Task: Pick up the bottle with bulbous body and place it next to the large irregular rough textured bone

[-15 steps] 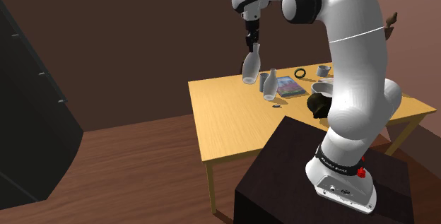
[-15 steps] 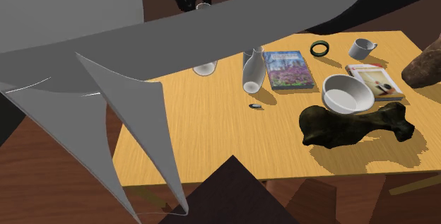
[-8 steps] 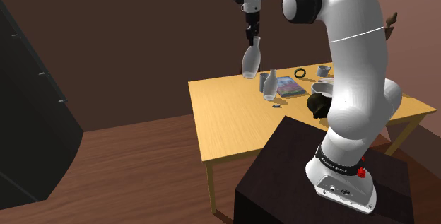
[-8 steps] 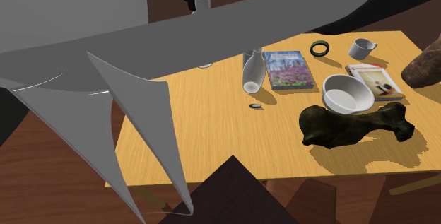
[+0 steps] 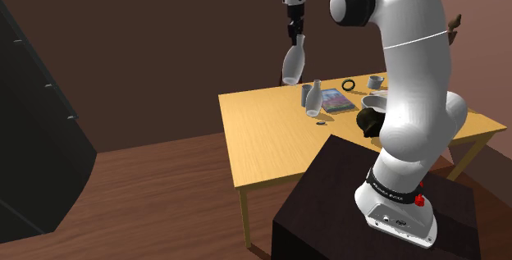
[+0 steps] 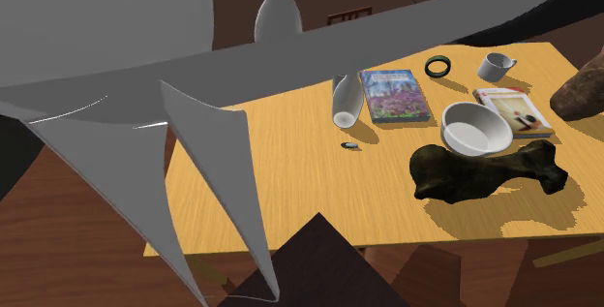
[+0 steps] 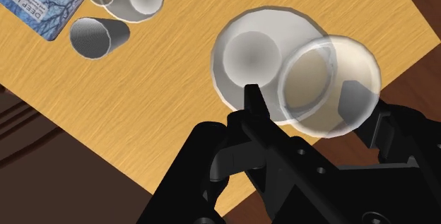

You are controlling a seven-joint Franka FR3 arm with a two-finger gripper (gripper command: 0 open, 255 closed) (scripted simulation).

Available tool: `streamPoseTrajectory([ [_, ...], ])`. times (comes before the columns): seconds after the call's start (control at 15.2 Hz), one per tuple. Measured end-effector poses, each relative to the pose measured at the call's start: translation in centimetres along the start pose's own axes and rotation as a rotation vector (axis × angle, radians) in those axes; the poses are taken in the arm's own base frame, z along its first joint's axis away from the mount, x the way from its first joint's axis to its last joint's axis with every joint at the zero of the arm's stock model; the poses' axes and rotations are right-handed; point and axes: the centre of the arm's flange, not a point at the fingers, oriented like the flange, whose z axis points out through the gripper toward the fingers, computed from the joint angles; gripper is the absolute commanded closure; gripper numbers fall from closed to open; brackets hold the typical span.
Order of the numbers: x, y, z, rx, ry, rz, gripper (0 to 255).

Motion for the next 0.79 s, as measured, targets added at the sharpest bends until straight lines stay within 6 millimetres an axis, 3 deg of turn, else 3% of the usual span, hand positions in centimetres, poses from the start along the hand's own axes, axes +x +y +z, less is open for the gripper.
streamPoseTrajectory([
  [0.79,-14.0,5.3,1.1,-0.001,0.000,0.001,255],
])
